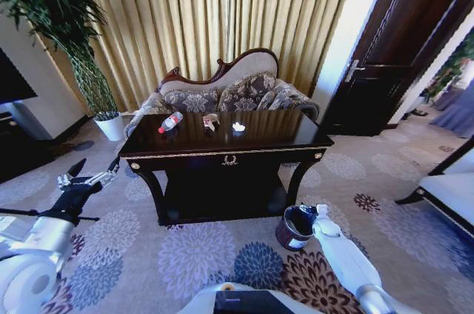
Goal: Move to the front of the table and place the trash on the table into the trash bin.
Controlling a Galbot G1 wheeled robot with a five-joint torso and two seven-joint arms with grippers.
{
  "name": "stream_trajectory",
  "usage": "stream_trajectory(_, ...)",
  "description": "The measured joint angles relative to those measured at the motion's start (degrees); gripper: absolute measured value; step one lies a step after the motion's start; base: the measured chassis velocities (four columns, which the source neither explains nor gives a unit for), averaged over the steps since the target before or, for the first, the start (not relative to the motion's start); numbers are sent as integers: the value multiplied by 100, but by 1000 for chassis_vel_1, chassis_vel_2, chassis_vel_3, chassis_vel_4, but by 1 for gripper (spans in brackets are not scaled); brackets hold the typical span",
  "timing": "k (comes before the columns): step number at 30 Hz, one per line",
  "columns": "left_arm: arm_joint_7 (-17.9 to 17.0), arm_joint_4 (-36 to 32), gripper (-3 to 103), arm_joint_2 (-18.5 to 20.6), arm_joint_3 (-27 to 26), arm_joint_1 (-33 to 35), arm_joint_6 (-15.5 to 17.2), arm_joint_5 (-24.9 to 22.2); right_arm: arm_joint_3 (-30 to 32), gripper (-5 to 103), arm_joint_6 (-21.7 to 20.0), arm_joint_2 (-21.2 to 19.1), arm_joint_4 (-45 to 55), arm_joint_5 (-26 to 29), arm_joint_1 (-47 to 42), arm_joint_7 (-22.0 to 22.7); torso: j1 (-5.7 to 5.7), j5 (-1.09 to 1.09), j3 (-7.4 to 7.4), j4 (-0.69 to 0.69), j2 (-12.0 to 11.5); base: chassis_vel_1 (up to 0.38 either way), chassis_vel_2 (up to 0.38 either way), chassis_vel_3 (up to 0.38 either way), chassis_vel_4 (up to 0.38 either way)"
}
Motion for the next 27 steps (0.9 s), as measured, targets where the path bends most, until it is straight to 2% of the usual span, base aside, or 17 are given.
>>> stream_trajectory(6,1,4,100,-10,0,-2,-5,0,21,100,-15,-32,188,87,-83,-1,0,0,0,-1,0,0,0,0,0)
stream_trajectory(8,16,15,100,-24,1,-3,-23,0,44,100,-191,-59,603,450,-197,-1,0,1,0,-1,0,0,0,0,0)
stream_trajectory(10,44,25,100,-29,2,-3,-57,1,108,100,-577,-131,1602,1166,-424,21,0,0,0,2,0,0,0,0,0)
stream_trajectory(11,44,25,100,-29,2,-3,-57,1,108,100,-577,-131,1602,1166,-424,21,0,0,0,2,0,0,0,0,0)
stream_trajectory(14,46,22,100,-23,-22,-7,-84,2,221,100,-736,-239,2913,1664,-724,140,0,0,0,0,0,0,0,0,0)
stream_trajectory(15,46,22,100,-23,-22,-7,-84,2,221,100,-736,-239,2913,1664,-724,140,0,0,0,0,0,0,0,0,0)
stream_trajectory(18,44,19,100,-1,-55,-10,-107,-13,350,100,-736,-334,4122,1685,-1042,188,0,0,0,1,0,0,0,0,0)
stream_trajectory(20,44,25,100,3,-59,-12,-113,-15,379,100,-736,-360,4435,1685,-1135,202,0,1,0,0,0,0,0,0,0)
stream_trajectory(21,42,37,100,2,-60,-19,-118,-20,425,100,-736,-412,4980,1682,-1313,227,0,-1,0,0,0,0,0,0,0)
stream_trajectory(24,40,41,100,-5,-57,-26,-119,-22,445,100,-736,-436,5326,1679,-1422,245,0,0,0,-1,0,0,0,0,0)
stream_trajectory(25,40,42,100,-25,-42,-34,-122,-24,487,100,-739,-467,5912,1677,-1594,314,0,-1,0,-1,1,0,0,0,0)
stream_trajectory(27,33,42,100,-44,-28,-39,-122,-24,536,100,-771,-496,6465,1685,-1787,409,0,-2,0,0,1,0,0,0,0)
